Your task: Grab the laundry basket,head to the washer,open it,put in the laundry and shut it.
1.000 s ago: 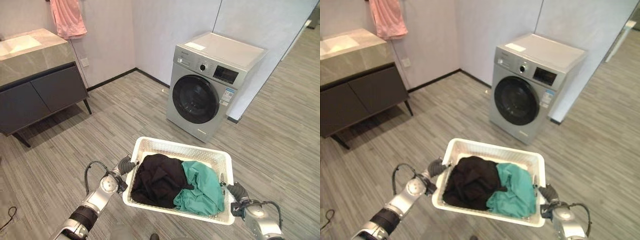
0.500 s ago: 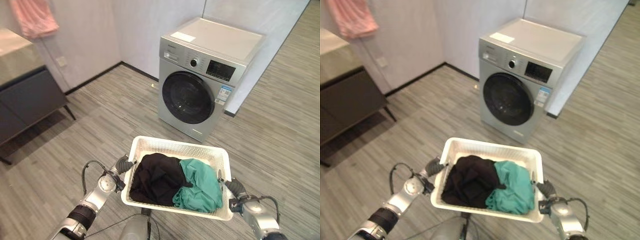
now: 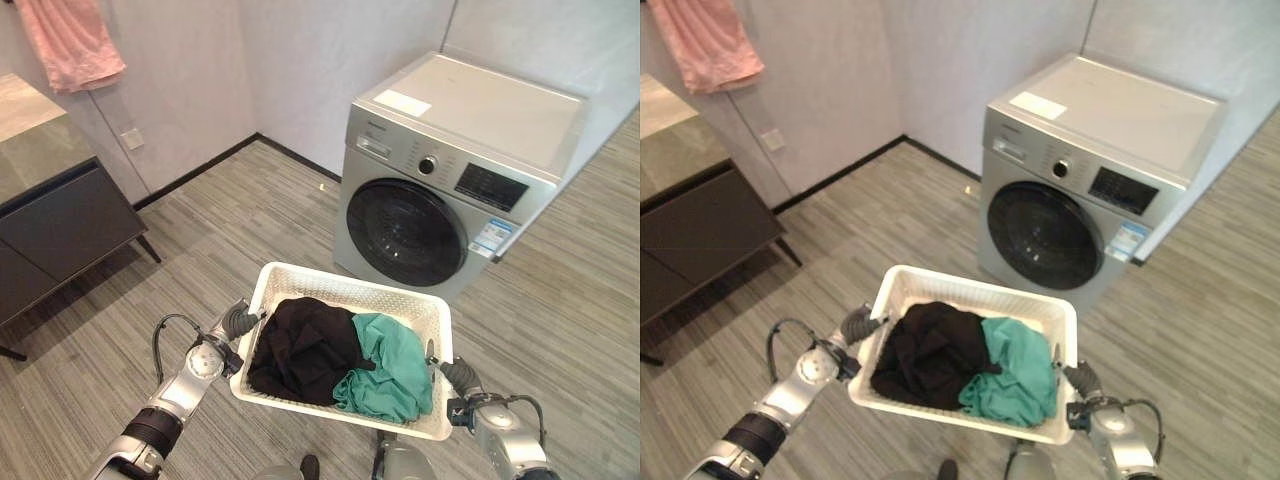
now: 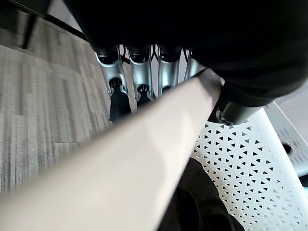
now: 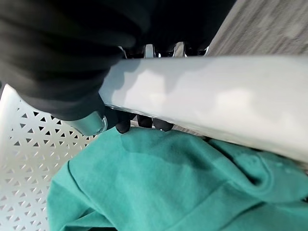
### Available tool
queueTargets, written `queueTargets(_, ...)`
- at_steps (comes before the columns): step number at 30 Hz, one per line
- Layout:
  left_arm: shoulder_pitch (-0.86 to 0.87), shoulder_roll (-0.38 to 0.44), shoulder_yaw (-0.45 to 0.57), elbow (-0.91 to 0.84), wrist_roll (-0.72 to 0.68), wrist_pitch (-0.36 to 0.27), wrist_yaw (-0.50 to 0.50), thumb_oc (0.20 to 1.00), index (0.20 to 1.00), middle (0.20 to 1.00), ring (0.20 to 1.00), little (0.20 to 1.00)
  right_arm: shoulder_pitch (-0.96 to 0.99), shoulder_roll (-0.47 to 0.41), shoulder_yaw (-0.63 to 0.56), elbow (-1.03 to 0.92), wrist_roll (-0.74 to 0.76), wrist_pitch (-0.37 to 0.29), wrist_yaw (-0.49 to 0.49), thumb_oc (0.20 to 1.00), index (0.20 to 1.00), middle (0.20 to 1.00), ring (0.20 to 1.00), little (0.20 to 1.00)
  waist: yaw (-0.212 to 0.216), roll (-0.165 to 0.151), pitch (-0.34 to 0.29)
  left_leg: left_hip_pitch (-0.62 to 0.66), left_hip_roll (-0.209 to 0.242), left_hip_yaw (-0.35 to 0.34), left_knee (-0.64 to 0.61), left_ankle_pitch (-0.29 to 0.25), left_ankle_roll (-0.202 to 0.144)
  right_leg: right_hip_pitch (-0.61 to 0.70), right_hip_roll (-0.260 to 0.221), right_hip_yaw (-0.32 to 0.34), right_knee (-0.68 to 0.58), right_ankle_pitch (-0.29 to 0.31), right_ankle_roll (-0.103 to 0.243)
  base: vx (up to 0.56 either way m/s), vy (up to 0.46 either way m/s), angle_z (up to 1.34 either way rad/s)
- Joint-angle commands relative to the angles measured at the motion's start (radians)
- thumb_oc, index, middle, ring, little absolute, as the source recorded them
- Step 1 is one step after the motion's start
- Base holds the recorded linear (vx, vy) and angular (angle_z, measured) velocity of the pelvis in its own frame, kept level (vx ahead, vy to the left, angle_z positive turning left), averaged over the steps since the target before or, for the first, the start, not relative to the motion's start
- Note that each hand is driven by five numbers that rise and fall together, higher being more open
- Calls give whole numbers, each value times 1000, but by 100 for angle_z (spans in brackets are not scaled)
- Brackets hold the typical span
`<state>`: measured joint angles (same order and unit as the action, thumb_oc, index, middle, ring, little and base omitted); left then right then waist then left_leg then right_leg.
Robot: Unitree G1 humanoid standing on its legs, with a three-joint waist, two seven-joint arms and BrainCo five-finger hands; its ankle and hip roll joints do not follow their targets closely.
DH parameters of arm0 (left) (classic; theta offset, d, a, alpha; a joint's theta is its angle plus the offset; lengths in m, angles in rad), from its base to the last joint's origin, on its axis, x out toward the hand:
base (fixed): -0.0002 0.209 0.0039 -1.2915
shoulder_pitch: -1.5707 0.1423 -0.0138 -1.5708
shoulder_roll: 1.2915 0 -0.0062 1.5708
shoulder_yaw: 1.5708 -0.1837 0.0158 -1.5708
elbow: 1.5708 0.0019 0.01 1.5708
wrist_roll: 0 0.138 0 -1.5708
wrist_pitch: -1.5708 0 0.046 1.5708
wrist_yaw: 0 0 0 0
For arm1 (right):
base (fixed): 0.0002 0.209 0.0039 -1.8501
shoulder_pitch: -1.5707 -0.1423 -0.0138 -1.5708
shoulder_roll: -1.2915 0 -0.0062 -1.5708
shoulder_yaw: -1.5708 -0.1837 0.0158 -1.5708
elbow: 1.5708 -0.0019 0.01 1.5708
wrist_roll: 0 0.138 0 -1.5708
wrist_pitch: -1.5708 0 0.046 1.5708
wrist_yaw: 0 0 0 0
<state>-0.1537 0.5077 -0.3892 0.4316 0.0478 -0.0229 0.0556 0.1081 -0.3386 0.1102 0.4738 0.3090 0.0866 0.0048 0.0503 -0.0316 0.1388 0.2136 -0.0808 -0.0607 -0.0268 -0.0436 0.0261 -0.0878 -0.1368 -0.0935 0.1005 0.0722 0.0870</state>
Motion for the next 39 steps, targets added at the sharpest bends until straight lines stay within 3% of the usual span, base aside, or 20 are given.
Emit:
queueTargets(1, -64, 31, 104, 10, -17, -57, 41, 200, 200, 200, 200, 200, -24, -53, -107, -91, 149, -126, 77, 200, 200, 200, 200, 200, -5, 11, -76, -183, 93, 39, 56, -4, -20, 116, 8, -16, -51, -95, 53, 55, -44, -16)
queueTargets(6, -52, 23, 104, 8, -15, -56, 41, 200, 200, 200, 200, 200, 22, -49, -130, -95, 199, -140, 97, 200, 200, 200, 200, 200, -9, 8, -89, -173, 101, 19, 13, 10, -35, 143, 20, -35, -91, -107, 47, 34, -56, -7)
queueTargets(17, -39, 12, 107, 14, -24, -62, 38, 200, 200, 200, 200, 200, 39, -77, -124, -84, 97, -143, 84, 200, 200, 200, 200, 200, -18, 17, -98, -159, 113, 34, -10, 17, -43, 155, 31, -24, -121, -109, 44, 5, -6, -4)
queueTargets(32, -29, 9, 117, 14, -32, -64, 44, 200, 200, 200, 200, 200, 39, -77, -117, -69, 72, -142, 77, 200, 200, 200, 200, 200, -22, 24, -101, -149, 117, 42, -21, 18, -45, 162, 34, -11, -127, -111, 43, -1, 0, 0)
queueTargets(33, 78, -68, 118, 85, 32, -70, 121, 200, 200, 200, 200, 200, -103, -90, -54, 154, 8, -116, -26, 200, 200, 200, 200, 200, -73, 14, -75, -137, 183, 187, 3, -66, -84, 25, -104, -8, -188, 15, 98, 0, 0, 0)
queueTargets(39, 81, -70, 118, 80, 32, -68, 121, 200, 200, 200, 200, 200, -103, -94, -40, 144, -28, -104, -32, 200, 200, 200, 200, 200, -70, 18, -76, -120, 181, 190, -16, -60, -86, 34, -107, -14, -188, 15, 101, 5, -15, -17)
